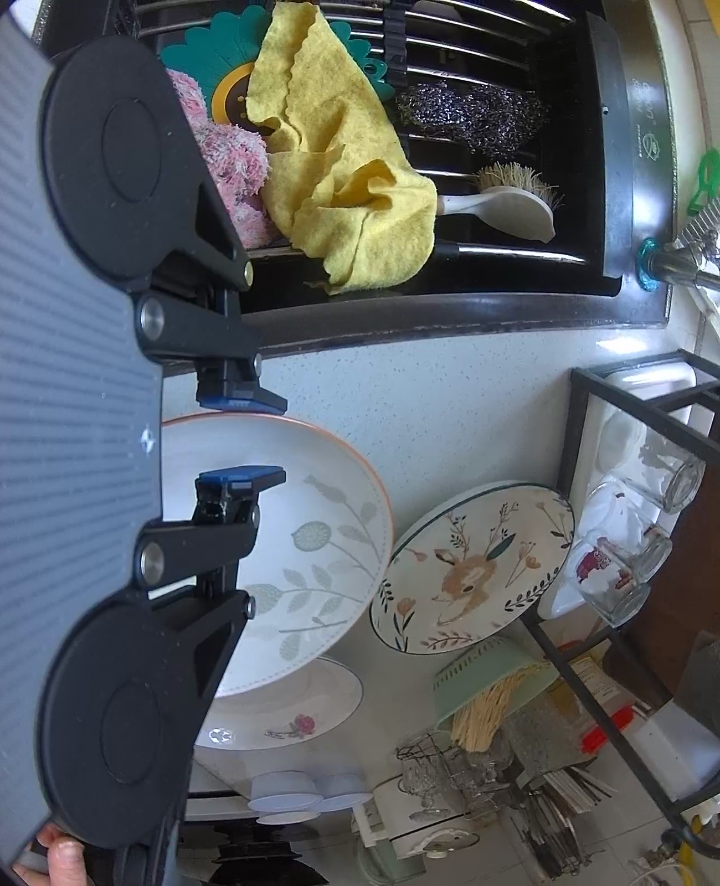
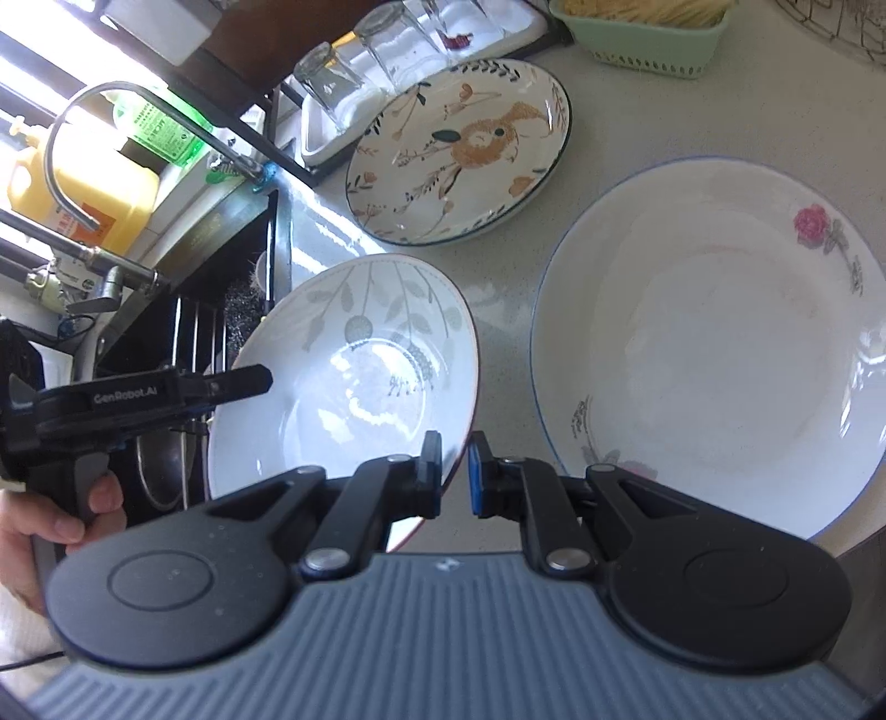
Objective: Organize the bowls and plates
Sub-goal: 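Lift the leaf-pattern plate with the left tool toward the rose plate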
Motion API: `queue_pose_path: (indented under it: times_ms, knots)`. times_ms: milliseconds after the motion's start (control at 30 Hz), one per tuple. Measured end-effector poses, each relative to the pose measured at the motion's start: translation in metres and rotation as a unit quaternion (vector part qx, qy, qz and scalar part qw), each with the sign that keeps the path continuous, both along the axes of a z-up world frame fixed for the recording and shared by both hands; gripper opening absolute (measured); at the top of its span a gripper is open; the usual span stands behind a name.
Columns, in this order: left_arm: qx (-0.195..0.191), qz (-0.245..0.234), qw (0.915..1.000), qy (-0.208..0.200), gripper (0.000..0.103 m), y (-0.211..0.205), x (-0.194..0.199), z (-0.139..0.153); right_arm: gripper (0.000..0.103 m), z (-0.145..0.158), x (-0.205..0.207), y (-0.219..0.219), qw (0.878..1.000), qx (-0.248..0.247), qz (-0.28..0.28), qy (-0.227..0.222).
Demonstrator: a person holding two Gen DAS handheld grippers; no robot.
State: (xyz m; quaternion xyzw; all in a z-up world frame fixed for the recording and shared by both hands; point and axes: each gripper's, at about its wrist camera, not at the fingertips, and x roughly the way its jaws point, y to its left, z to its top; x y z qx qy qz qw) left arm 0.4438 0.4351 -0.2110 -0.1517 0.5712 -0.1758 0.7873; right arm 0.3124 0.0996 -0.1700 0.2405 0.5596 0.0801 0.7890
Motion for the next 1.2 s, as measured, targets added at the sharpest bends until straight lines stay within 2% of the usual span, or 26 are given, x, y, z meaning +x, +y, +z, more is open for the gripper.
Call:
queue_pose_path:
  times_ms: [200, 600, 767, 900, 967, 1200]
  knots:
    - [-0.005, -0.007, 0.9998, 0.015, 0.021, -0.021, -0.004, 0.012, 0.013, 0.015, -0.005, -0.023, 1.000, 0.005, -0.017, -0.012]
    - [-0.016, -0.041, 0.9990, 0.001, 0.022, -0.091, -0.010, 0.047, 0.013, 0.033, -0.025, -0.093, 0.996, 0.025, -0.070, -0.042]
    - [-0.016, -0.056, 0.9983, 0.000, 0.021, -0.119, -0.010, 0.047, 0.013, 0.033, -0.031, -0.118, 0.995, 0.024, -0.087, -0.048]
    - [-0.018, -0.069, 0.9975, -0.006, 0.021, -0.140, -0.008, 0.043, 0.013, 0.029, -0.034, -0.133, 0.996, 0.007, -0.078, -0.052]
    - [-0.023, -0.068, 0.9974, 0.009, 0.021, -0.148, -0.006, 0.034, 0.013, 0.021, -0.034, -0.142, 0.996, 0.006, -0.078, -0.047]
    - [0.005, -0.080, 0.9967, 0.014, 0.021, -0.179, -0.008, 0.017, 0.013, -0.003, -0.036, -0.165, 0.997, 0.007, -0.076, -0.032]
